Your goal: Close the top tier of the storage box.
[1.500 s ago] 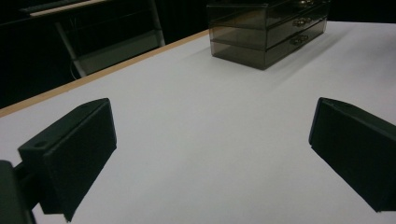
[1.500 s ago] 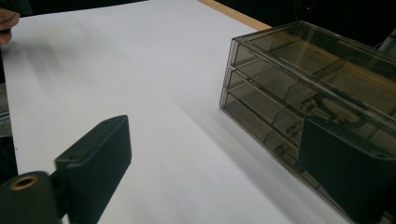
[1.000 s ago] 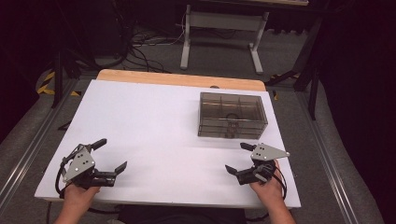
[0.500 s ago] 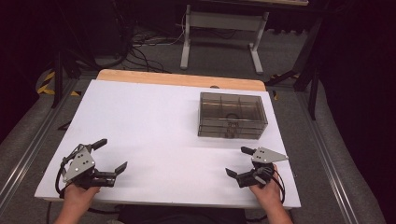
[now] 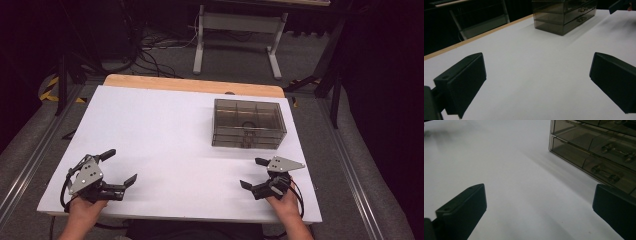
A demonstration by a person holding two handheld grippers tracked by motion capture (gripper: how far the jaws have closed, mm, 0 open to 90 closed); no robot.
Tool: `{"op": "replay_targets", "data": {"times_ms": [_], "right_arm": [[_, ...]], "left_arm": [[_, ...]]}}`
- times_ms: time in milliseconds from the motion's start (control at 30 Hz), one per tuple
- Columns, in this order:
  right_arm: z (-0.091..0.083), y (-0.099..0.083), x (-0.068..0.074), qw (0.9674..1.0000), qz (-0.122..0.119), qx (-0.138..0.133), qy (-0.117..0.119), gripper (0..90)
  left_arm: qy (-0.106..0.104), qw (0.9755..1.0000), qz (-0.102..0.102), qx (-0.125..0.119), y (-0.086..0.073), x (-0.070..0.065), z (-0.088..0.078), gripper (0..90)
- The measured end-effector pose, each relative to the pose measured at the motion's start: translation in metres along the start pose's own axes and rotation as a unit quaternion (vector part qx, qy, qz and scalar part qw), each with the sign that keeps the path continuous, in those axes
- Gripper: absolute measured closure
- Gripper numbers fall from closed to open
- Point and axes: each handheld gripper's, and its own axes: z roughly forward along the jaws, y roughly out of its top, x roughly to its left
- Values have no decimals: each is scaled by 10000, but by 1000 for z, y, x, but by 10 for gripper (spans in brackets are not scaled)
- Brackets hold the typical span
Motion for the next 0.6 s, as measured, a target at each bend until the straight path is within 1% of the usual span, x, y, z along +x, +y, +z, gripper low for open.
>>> {"op": "replay_targets", "data": {"times_ms": [133, 167, 200, 233, 267, 300, 333, 400, 433, 533, 567, 600], "right_arm": [[0, 0, 1, 10000, -50, -14, -36, 0], [0, 0, 1, 10000, -67, -7, -51, 0], [0, 0, 2, 9999, -93, -8, -66, 0], [0, 0, 2, 9999, -110, -13, -68, 0], [1, 0, 2, 9999, -117, -12, -64, 0], [1, 0, 2, 9999, -134, -6, -72, 0], [1, 0, 3, 9998, -166, -16, -82, 0], [0, 1, 3, 9998, -186, -72, -95, 0], [0, 1, 3, 9998, -186, -69, -101, 0], [-1, 1, 3, 9997, -193, -82, -95, 0], [0, 1, 3, 9997, -203, -89, -86, 0], [-1, 1, 4, 9996, -236, -96, -84, 0]], "left_arm": [[2, 10000, 11, 3, 0, 0, 0, 15], [-38, 10000, -72, -4, 0, -1, 1, 15], [-45, 10000, -78, -8, 0, -1, 1, 15], [-35, 10000, -77, -13, -1, -1, 1, 11], [-4, 10000, -27, 3, 0, 0, 0, 8], [54, 10000, -4, -15, 0, 1, 0, 5], [-18, 10000, -73, -19, -1, 0, 0, 5], [-26, 9999, -120, -25, -1, -1, 1, 5], [-33, 10000, -43, 5, -1, 0, 1, 5], [-25, 10000, -2, 0, -1, 0, 2, 4], [-41, 10000, -46, -7, -1, -1, 2, 4], [3, 10000, 22, 2, -1, 0, 2, 3]]}}
